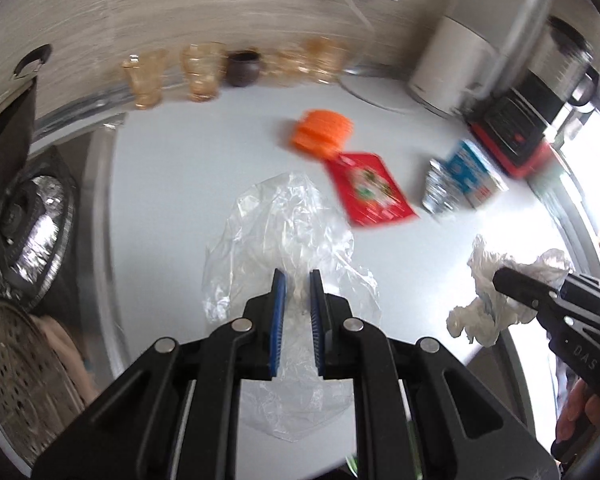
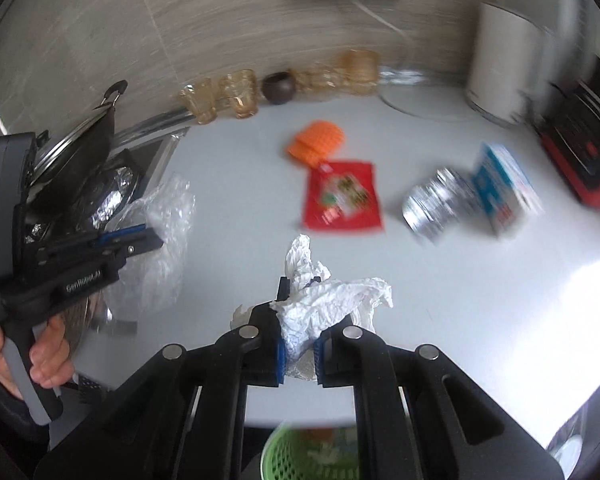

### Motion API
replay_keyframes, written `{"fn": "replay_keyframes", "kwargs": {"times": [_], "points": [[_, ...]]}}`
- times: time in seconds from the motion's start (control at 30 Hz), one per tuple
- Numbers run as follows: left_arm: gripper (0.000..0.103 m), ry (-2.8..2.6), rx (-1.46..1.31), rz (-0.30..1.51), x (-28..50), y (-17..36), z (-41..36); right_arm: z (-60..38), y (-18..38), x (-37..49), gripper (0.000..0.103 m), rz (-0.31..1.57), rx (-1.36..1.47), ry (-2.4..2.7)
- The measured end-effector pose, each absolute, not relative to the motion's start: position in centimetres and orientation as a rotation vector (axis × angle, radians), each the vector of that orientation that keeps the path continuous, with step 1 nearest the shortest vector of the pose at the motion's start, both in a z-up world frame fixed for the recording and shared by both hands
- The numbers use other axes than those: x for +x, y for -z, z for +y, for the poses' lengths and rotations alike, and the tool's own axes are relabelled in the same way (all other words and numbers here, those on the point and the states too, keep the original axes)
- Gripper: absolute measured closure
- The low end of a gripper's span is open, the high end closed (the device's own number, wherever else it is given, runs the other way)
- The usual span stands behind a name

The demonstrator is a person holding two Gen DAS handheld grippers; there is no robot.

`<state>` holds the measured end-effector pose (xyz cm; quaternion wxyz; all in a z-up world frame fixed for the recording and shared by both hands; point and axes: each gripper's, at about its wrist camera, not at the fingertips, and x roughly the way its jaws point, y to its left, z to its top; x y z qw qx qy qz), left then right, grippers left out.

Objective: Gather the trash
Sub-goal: 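Carry bag and tissue to the green basket and release both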

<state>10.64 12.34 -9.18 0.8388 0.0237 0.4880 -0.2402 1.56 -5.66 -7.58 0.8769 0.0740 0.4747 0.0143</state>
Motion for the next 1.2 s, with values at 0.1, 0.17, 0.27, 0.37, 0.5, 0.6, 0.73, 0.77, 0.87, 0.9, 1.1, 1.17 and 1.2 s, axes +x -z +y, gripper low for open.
{"fn": "replay_keyframes", "kwargs": {"times": [0.1, 0.17, 0.27, 0.37, 0.5, 0.6, 0.73, 0.77, 0.87, 0.9, 1.1, 1.17, 1.2], "points": [[0.091, 0.564, 0.075, 1.040, 7.7, 9.4, 10.9, -6.5, 8.2, -2.6, 0.092, 1.002, 0.169, -0.009], [0.091, 0.600, 0.085, 1.054, 5.9, 9.7, 9.9, -7.0, 8.9, -5.4, 0.092, 1.017, 0.177, 0.004], [0.091, 0.638, 0.096, 1.078, 3.4, 10.1, 8.9, -7.4, 10.1, -9.2, 0.092, 1.041, 0.191, 0.008], [0.091, 0.655, 0.110, 1.103, 1.2, 10.7, 8.2, -7.7, 11.4, -11.9, 0.092, 1.069, 0.193, 0.005], [0.091, 0.654, 0.124, 1.133, -0.9, 11.3, 7.3, -8.3, 13.6, -14.9, 0.090, 1.119, 0.193, 0.006], [0.091, 0.651, 0.135, 1.139, -2.2, 11.5, 6.8, -8.7, 14.9, -16.0, 0.089, 1.141, 0.193, 0.008], [0.091, 0.657, 0.150, 1.144, -3.9, 11.6, 6.2, -9.2, 16.3, -16.6, 0.066, 1.154, 0.203, 0.001], [0.091, 0.661, 0.152, 1.148, -4.2, 11.7, 6.0, -9.2, 16.7, -16.7, 0.058, 1.158, 0.208, 0.002], [0.091, 0.675, 0.157, 1.165, -5.1, 12.1, 5.5, -9.4, 17.1, -16.9, 0.053, 1.159, 0.210, -0.001], [0.091, 0.681, 0.166, 1.171, -5.6, 12.4, 5.2, -9.6, 16.9, -17.1, 0.049, 1.152, 0.212, 0.000], [0.091, 0.737, 0.242, 1.198, -7.9, 13.8, 3.4, -11.4, 15.0, -18.3, 0.035, 1.090, 0.207, 0.052], [0.091, 0.764, 0.259, 1.212, -8.6, 14.3, 2.7, -12.2, 14.4, -18.7, 0.035, 1.075, 0.210, 0.072], [0.091, 0.779, 0.270, 1.220, -8.9, 14.5, 2.3, -12.7, 14.0, -18.9, 0.035, 1.067, 0.213, 0.082]]}}
